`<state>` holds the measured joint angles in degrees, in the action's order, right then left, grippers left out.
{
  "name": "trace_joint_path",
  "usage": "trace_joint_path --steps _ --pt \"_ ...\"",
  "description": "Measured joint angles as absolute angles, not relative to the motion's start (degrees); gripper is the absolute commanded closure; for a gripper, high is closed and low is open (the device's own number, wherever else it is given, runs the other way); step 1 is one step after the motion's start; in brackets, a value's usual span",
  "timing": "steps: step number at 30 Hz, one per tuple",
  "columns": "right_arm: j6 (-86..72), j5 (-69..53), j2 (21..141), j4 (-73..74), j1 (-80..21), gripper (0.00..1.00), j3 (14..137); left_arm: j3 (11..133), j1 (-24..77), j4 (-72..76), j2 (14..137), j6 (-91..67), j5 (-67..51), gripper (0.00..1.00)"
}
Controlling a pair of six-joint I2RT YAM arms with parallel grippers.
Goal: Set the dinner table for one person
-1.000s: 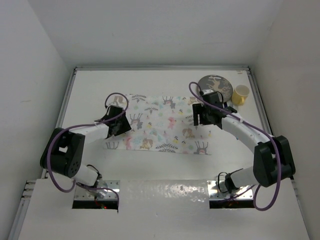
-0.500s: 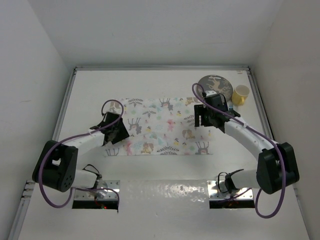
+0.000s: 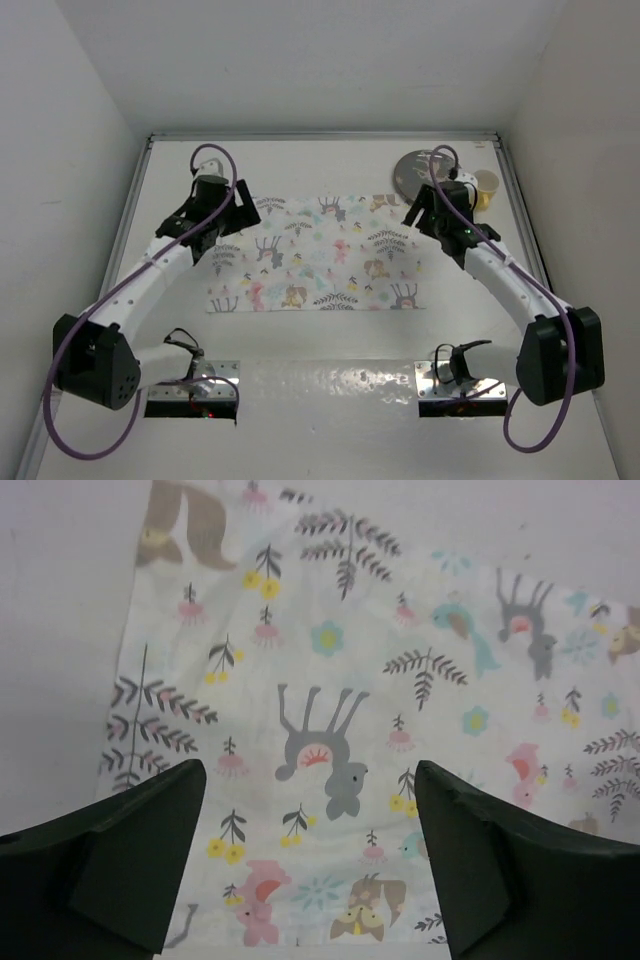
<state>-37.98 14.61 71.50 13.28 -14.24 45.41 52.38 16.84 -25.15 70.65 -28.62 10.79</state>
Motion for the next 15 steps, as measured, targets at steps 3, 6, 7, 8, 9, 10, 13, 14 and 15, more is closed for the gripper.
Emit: trace_joint_path --steps 3,6,7,8,9,10,13,14,15 --pt "-42.65 16.14 71.40 10.37 -12.21 0.23 44.56 53.58 16.84 -25.04 66.92 -25.74 11.79 0.04" --pt "-48.10 18.22 71.40 7.07 -10.52 0.22 42.41 52.31 16.84 -24.62 62.87 -23.33 12.69 0.00" --pt "-50.04 19.18 71.46 5.80 -10.07 0.22 41.45 51.33 16.82 -24.23 61.36 -22.39 12.78 0.00" --pt "-51.96 19.99 71.75 4.82 -9.74 0.22 40.75 50.26 16.82 -24.16 59.92 -21.32 12.73 0.00" --pt "-53.84 20.95 72.23 3.77 -9.45 0.22 40.29 49.30 16.78 -24.12 58.85 -20.40 12.60 0.00" --pt "-55.83 21.80 72.95 2.37 -9.30 0.22 39.88 48.14 16.67 -23.75 57.84 -19.20 12.21 0.00" --pt "-62.61 24.01 76.14 -2.20 -8.73 0.23 38.72 45.34 16.36 -23.42 56.53 -16.45 10.68 0.00" --pt "-64.90 24.56 77.78 -3.68 -8.69 0.23 38.68 44.23 16.23 -23.00 56.31 -15.51 10.04 0.00" --pt "-66.76 25.12 79.53 -5.17 -8.62 0.23 38.68 43.24 16.03 -22.92 56.21 -14.76 9.50 0.00"
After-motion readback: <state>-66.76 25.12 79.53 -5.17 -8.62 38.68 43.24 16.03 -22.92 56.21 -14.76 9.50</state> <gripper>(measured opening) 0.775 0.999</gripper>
